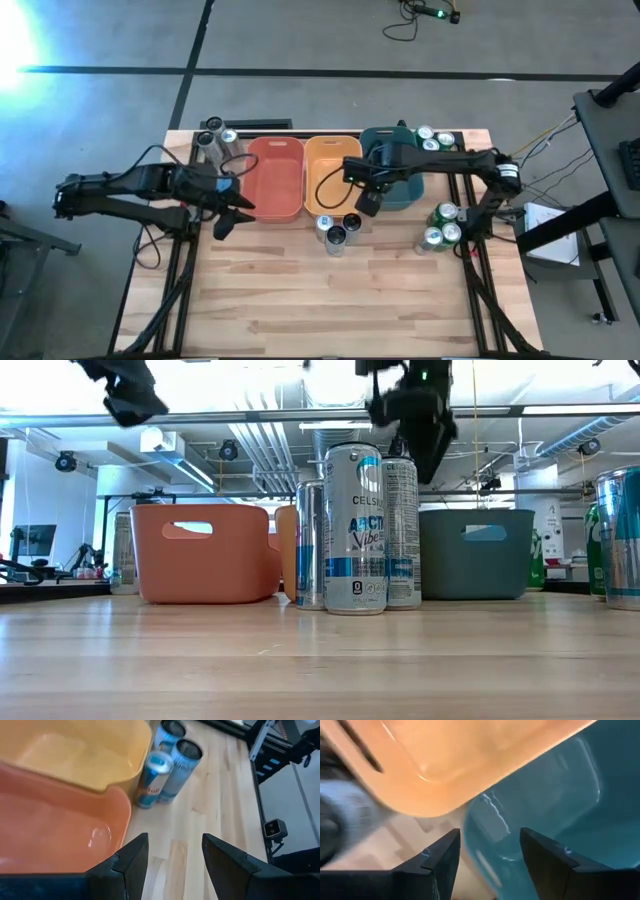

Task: Sort soda cans
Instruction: Adjust the colored bins

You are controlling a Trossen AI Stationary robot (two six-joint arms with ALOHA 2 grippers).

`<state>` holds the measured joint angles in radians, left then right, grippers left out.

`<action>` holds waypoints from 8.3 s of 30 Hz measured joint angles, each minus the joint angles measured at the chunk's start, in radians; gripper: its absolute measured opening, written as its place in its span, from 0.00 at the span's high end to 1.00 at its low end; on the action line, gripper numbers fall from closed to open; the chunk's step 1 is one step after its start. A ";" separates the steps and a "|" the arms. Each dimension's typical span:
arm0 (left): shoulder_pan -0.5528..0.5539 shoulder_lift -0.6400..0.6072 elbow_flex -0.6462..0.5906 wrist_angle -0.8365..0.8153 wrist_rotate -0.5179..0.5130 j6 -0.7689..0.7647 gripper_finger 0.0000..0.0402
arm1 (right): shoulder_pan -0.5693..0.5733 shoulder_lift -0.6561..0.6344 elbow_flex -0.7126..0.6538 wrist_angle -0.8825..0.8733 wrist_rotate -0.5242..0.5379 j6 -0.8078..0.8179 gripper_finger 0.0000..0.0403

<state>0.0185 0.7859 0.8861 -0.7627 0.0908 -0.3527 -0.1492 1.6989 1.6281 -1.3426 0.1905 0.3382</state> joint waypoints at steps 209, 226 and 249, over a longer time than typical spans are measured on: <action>0.042 0.358 -0.129 0.032 -0.091 0.437 1.00 | 0.178 -0.193 -0.456 0.100 -0.112 -0.362 0.91; 0.042 0.357 -0.118 0.032 -0.104 0.430 0.75 | 0.177 -0.193 -0.456 0.129 -0.058 -0.348 0.76; 0.042 0.353 -0.097 0.005 -0.214 0.403 0.69 | 0.190 -0.194 -0.312 0.115 -0.066 -0.271 0.63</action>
<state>0.0608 1.1393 0.7895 -0.7574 -0.1230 0.0499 0.0404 1.5051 1.3164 -1.2271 0.1242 0.0676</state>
